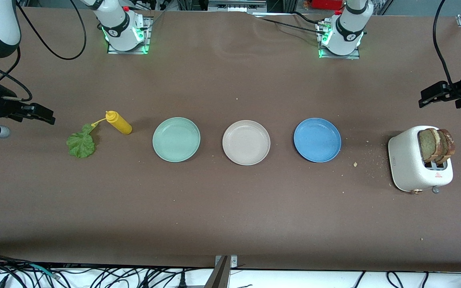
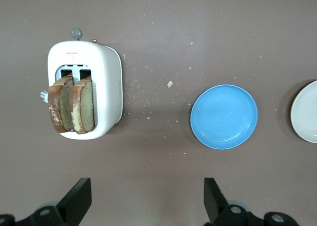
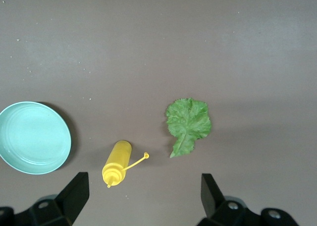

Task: Make sandwich in beige plate with both arms
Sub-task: 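Lower the left gripper onto a bread slice in the toaster and grasp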

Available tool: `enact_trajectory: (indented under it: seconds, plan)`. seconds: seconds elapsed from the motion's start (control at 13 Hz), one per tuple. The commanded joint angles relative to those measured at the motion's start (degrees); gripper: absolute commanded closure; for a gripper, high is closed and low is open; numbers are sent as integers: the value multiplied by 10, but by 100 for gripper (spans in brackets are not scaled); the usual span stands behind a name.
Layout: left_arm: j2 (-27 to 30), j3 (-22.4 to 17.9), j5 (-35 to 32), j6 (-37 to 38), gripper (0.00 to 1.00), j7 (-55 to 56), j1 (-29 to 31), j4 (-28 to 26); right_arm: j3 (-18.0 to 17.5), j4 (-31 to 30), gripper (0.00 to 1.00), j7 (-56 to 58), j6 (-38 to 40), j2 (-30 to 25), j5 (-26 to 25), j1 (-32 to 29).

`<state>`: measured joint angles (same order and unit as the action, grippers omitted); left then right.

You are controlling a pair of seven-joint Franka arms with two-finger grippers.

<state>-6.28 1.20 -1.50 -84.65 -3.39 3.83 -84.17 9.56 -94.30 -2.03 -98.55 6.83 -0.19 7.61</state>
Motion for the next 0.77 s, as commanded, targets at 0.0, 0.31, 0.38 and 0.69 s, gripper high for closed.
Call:
enact_trajectory:
  seconds: [0.0, 0.31, 0.38, 0.69]
  plan:
    - [11, 2, -13, -53, 0, -53, 28, -51, -1, -1, 0, 5, 6, -6, 5, -2]
    - [12, 3, -13, -182, 0, -117, 78, -145, -1, -1, 0, 6, 6, -6, 5, -2]
    - [12, 3, -12, -215, 0, -133, 86, -166, -1, -1, 0, 6, 6, -6, 5, -2]
    - [10, 3, -8, -332, 0, -162, 109, -245, -1, -1, 0, 7, 6, -6, 6, -2]
